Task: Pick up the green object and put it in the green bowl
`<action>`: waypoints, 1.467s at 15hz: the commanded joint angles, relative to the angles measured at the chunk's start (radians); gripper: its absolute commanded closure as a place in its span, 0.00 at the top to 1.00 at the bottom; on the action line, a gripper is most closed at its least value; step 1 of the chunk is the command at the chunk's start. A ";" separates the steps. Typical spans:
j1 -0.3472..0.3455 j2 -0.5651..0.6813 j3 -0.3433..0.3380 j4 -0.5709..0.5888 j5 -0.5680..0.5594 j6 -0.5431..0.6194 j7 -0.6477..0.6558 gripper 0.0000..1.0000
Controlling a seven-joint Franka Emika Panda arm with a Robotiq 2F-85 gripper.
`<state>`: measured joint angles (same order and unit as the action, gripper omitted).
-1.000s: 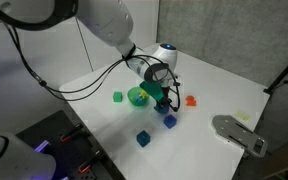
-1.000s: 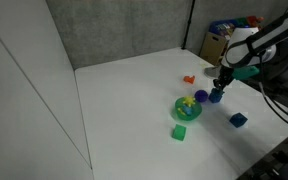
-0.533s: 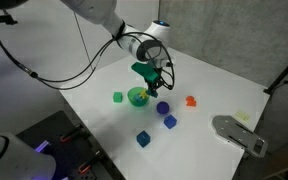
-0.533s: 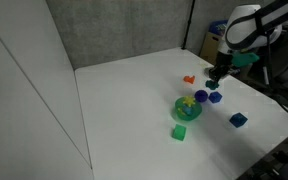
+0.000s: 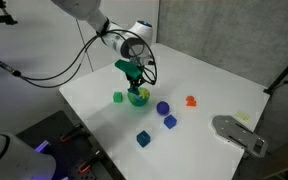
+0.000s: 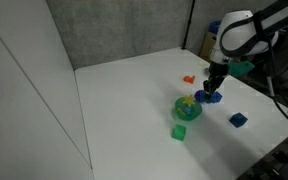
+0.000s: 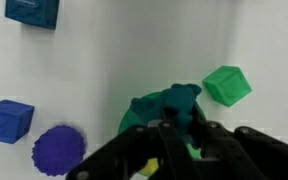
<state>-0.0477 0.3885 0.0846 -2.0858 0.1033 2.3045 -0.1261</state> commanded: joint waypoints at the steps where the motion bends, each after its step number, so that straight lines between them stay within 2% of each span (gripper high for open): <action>1: 0.010 0.022 0.032 0.007 0.066 -0.016 -0.053 0.07; 8: 0.037 0.137 0.050 0.094 0.067 0.020 -0.072 0.07; 16: 0.034 0.302 0.058 0.258 0.059 0.037 -0.060 0.08; 17: 0.032 0.310 0.060 0.273 0.060 0.034 -0.061 0.47; 19: 0.025 0.314 0.064 0.290 0.062 0.030 -0.069 0.46; 22: 0.017 0.288 0.062 0.296 0.059 0.018 -0.074 0.69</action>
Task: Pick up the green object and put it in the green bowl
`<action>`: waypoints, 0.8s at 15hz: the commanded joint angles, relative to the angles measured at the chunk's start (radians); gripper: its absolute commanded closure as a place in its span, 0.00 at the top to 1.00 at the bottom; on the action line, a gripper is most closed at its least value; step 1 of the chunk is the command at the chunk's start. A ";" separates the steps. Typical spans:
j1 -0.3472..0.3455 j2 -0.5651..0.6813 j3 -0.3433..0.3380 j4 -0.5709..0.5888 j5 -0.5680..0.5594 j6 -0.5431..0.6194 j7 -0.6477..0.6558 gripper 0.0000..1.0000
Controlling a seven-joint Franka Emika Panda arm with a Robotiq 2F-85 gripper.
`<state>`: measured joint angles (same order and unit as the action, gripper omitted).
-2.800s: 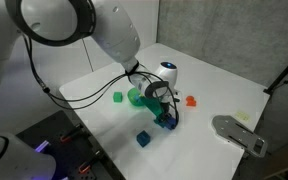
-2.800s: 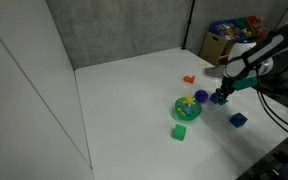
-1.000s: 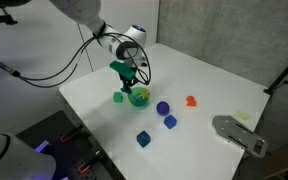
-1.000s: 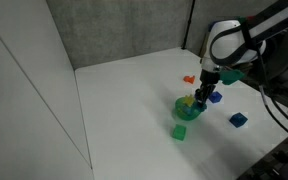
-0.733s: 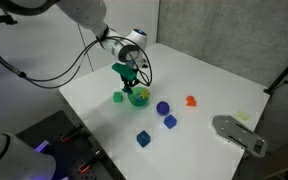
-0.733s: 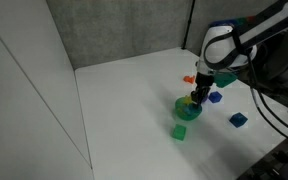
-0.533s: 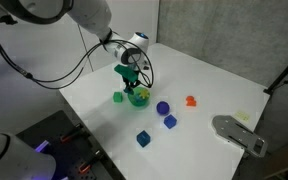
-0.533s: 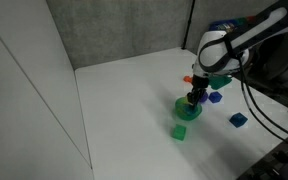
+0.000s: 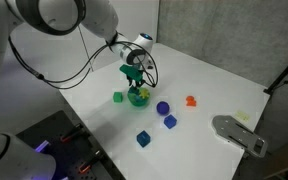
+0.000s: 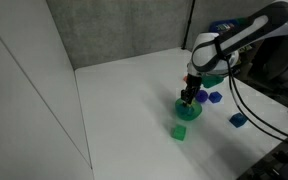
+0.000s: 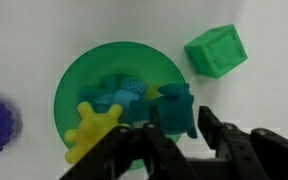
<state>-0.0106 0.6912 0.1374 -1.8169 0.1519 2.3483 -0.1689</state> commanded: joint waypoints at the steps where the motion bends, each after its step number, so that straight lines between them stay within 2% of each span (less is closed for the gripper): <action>1: -0.027 -0.027 0.012 0.030 0.015 -0.034 -0.036 0.78; 4: -0.043 -0.071 0.011 0.032 0.020 -0.041 -0.047 0.99; 12: -0.045 -0.244 -0.063 0.009 -0.036 -0.113 -0.019 1.00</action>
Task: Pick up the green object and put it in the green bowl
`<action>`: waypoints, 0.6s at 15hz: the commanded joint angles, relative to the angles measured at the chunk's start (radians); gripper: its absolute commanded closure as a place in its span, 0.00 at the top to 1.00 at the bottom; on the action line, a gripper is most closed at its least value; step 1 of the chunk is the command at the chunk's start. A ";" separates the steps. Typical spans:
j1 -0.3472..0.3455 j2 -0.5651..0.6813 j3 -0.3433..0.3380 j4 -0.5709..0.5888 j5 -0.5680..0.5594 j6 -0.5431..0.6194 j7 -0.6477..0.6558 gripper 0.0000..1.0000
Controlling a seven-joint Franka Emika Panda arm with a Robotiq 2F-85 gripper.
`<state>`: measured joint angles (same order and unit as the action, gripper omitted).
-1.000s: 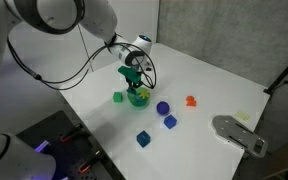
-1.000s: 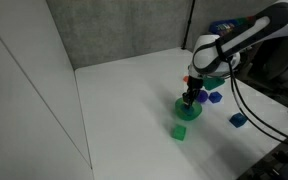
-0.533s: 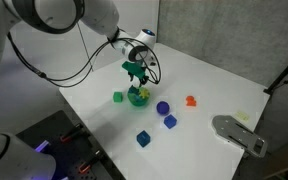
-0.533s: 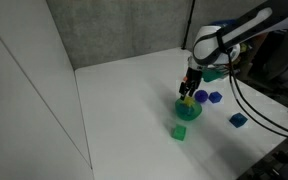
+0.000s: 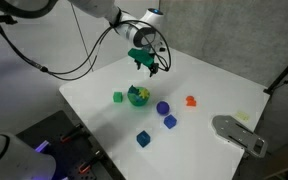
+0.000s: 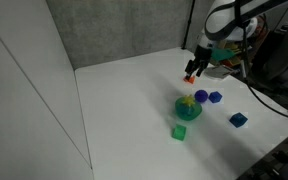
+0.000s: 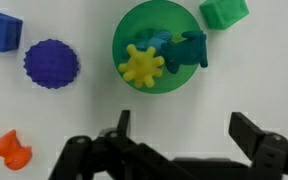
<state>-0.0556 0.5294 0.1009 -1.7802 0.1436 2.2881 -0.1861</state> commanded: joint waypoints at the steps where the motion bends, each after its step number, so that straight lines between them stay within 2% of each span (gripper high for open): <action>1: 0.000 -0.111 -0.039 -0.035 -0.041 -0.074 -0.001 1.00; 9: 0.005 -0.382 -0.130 -0.129 -0.219 -0.286 0.030 1.00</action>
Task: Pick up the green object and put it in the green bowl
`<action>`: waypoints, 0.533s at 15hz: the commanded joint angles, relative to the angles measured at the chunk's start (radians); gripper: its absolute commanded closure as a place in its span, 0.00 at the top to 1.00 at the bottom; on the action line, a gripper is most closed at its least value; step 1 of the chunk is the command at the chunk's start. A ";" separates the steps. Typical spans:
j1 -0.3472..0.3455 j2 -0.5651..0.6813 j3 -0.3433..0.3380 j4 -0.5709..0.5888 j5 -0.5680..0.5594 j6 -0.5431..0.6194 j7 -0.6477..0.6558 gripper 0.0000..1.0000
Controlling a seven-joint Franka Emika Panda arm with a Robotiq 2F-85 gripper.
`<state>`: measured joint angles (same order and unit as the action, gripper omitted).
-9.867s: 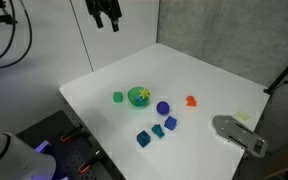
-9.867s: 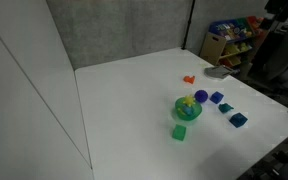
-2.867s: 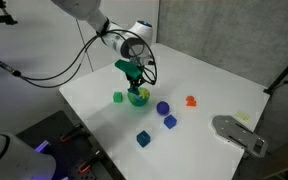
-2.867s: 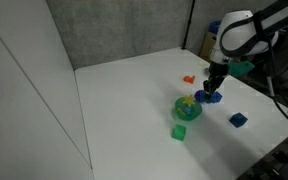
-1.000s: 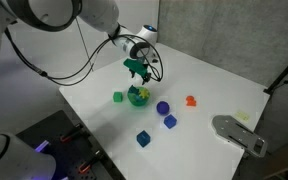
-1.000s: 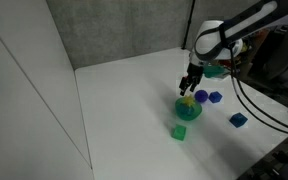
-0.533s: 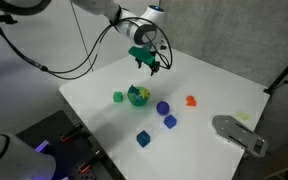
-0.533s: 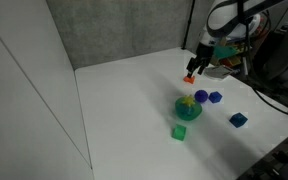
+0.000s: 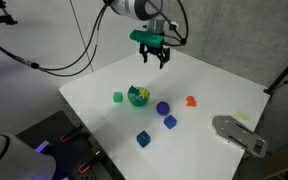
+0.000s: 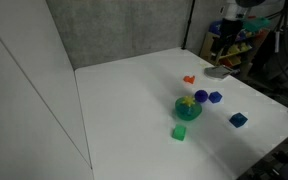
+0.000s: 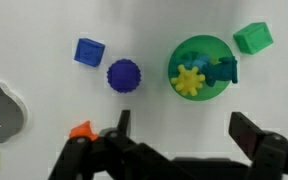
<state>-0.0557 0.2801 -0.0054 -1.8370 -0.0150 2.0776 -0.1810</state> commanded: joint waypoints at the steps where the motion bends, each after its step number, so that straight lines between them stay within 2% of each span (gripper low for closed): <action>1: 0.003 -0.171 -0.030 -0.082 -0.076 -0.111 0.028 1.00; 5: -0.006 -0.313 -0.048 -0.100 -0.080 -0.277 0.031 1.00; 8: -0.011 -0.387 -0.062 -0.110 -0.055 -0.354 0.084 1.00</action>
<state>-0.0585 -0.0301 -0.0598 -1.9127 -0.0847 1.7734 -0.1572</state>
